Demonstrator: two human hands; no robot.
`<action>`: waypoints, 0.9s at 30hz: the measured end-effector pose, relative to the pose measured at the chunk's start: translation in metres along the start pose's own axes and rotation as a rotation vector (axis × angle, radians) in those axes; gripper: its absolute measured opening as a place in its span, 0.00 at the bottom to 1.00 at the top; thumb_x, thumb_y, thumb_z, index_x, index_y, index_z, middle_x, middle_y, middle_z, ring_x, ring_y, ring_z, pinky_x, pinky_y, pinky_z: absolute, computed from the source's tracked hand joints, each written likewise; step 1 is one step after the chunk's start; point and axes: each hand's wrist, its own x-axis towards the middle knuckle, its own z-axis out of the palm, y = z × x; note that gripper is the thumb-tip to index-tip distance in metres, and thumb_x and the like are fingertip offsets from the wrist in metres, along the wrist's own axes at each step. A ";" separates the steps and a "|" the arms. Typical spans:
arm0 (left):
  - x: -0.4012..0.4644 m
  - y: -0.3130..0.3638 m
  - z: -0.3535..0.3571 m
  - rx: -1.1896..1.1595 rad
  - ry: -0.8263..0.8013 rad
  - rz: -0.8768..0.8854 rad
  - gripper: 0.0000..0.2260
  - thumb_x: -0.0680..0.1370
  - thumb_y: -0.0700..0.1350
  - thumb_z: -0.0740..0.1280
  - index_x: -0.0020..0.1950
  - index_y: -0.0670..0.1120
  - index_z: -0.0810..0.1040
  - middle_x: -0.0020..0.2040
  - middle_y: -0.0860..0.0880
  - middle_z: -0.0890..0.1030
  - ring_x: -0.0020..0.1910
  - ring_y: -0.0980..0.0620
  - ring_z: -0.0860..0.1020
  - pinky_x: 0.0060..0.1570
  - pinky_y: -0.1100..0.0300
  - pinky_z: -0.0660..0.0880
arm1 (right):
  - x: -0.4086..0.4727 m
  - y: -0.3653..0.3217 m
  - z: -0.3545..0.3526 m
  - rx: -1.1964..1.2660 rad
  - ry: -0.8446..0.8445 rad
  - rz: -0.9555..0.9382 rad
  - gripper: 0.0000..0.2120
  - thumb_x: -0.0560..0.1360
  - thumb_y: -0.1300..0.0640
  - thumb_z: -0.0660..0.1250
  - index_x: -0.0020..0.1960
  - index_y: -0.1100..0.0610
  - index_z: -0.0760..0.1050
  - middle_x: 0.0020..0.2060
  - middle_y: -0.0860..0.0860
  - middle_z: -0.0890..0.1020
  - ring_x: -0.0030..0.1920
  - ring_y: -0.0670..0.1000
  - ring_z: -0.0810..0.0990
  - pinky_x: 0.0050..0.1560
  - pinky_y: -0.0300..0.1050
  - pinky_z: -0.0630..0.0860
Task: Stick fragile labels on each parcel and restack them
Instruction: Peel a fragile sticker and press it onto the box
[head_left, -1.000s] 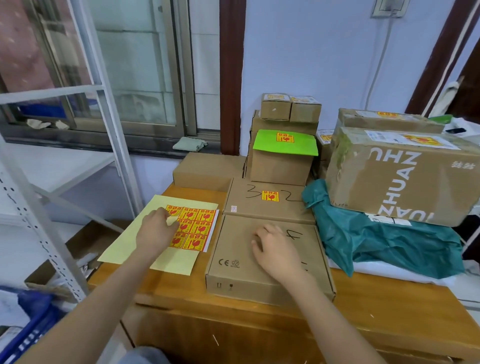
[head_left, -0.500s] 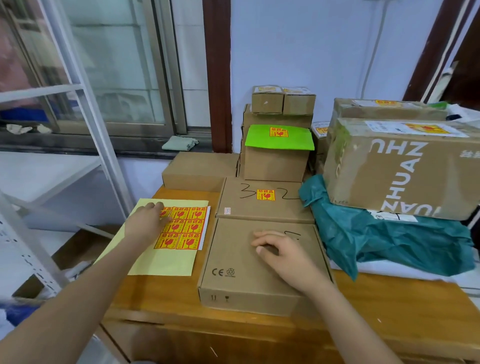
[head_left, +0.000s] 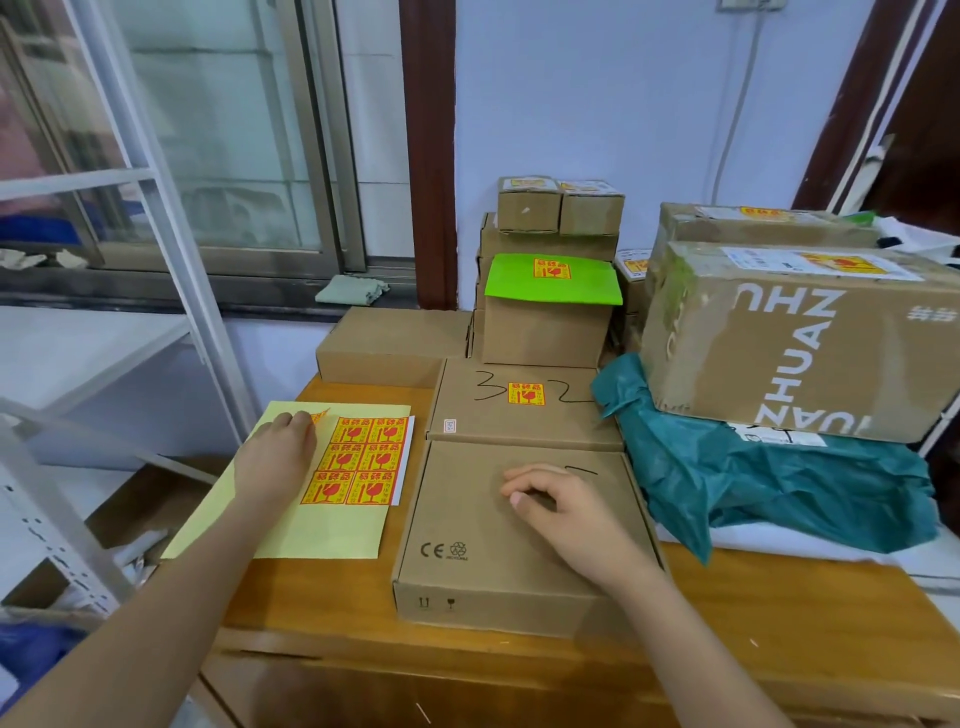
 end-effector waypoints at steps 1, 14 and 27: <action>0.000 0.000 0.000 -0.010 0.005 -0.011 0.14 0.83 0.47 0.53 0.59 0.43 0.74 0.47 0.46 0.79 0.46 0.47 0.77 0.34 0.58 0.68 | 0.000 0.000 0.000 -0.002 -0.001 0.001 0.09 0.78 0.56 0.64 0.55 0.49 0.80 0.57 0.40 0.78 0.59 0.36 0.72 0.63 0.31 0.65; 0.001 -0.007 -0.010 -0.281 0.058 -0.251 0.14 0.82 0.49 0.57 0.58 0.42 0.76 0.38 0.43 0.79 0.36 0.44 0.77 0.38 0.51 0.79 | 0.000 0.000 0.001 0.018 0.012 0.004 0.09 0.78 0.57 0.63 0.54 0.50 0.80 0.57 0.42 0.79 0.59 0.40 0.74 0.66 0.40 0.69; -0.094 0.146 -0.093 -0.742 0.171 0.089 0.05 0.79 0.45 0.64 0.48 0.45 0.78 0.34 0.48 0.81 0.32 0.46 0.77 0.31 0.53 0.72 | -0.012 -0.014 -0.005 0.253 0.149 0.085 0.07 0.79 0.57 0.62 0.50 0.49 0.79 0.47 0.44 0.81 0.50 0.42 0.78 0.50 0.32 0.71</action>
